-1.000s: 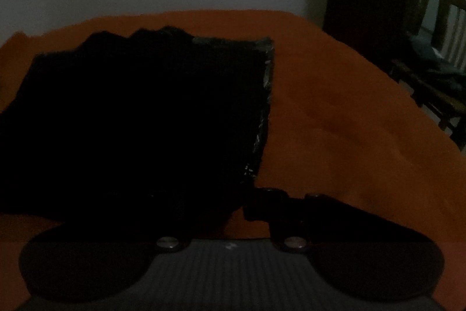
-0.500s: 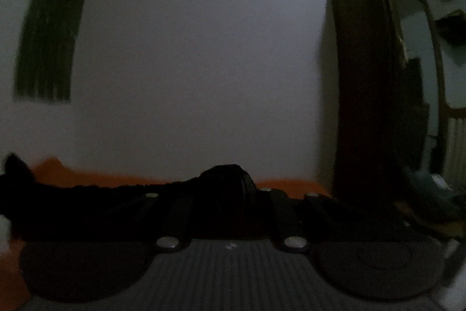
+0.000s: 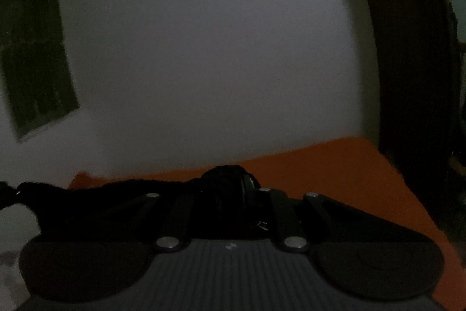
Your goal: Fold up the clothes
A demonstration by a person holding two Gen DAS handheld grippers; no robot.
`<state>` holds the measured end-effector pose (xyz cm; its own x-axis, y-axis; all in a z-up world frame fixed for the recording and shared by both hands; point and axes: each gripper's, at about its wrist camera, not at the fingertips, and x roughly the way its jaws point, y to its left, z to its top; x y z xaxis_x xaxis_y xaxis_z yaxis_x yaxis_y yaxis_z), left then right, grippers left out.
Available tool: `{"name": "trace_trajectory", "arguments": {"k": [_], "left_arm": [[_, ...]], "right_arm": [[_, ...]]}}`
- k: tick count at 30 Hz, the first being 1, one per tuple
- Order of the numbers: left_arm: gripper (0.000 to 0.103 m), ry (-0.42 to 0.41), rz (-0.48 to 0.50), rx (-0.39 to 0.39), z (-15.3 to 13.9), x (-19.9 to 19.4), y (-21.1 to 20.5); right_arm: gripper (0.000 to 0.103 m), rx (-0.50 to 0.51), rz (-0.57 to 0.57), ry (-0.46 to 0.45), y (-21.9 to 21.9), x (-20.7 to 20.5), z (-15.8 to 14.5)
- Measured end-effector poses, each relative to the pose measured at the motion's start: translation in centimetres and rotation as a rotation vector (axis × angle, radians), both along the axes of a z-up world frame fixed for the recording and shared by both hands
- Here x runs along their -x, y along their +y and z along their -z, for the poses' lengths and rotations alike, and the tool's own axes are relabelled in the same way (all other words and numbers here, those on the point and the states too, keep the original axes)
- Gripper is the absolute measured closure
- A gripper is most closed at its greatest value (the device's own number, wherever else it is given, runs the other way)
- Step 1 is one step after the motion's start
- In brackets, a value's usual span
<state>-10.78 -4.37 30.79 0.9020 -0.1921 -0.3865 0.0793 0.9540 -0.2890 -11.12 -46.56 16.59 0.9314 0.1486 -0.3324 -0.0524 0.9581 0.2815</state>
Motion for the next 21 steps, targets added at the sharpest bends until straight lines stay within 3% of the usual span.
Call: {"name": "trace_trajectory", "arguments": {"k": [2, 4, 6, 8, 10, 14, 17, 19, 21], "left_arm": [[0.094, -0.166, -0.028, -0.045, -2.8, 0.9, -1.5], [0.094, -0.356, -0.039, -0.112, -4.8, 3.2, -3.0], [0.094, -0.378, -0.044, -0.089, -4.7, 4.2, -2.7], [0.094, -0.351, -0.048, -0.037, -3.8, 4.9, -1.9], [0.094, -0.311, -0.035, -0.005, -0.7, 5.9, -1.1], [0.094, -0.202, -0.011, -0.107, 10.1, 11.1, -1.0], [0.094, -0.032, 0.000, -0.170, 20.9, 15.9, -1.3], [0.094, 0.115, -0.001, -0.179, 28.0, 18.2, -1.4], [0.094, 0.274, -0.007, -0.159, 34.0, 19.8, -1.6]], "right_arm": [[0.091, -0.012, 0.045, -0.098, 0.1, -0.9, -2.2], [0.091, -0.011, 0.075, -0.257, 0.1, 0.3, -4.3], [0.091, -0.013, 0.072, -0.374, -0.3, 1.9, -5.4], [0.090, -0.003, 0.013, -0.381, -1.2, 2.9, -4.9], [0.089, 0.000, -0.054, -0.316, -2.0, 3.8, -2.7], [0.089, -0.010, -0.169, -0.109, -3.0, 7.9, 5.8], [0.089, -0.028, -0.212, 0.130, -3.2, 12.7, 15.9], [0.089, -0.021, -0.237, 0.304, -3.3, 14.9, 23.0], [0.089, -0.004, -0.245, 0.412, -3.3, 17.1, 28.4]]}}
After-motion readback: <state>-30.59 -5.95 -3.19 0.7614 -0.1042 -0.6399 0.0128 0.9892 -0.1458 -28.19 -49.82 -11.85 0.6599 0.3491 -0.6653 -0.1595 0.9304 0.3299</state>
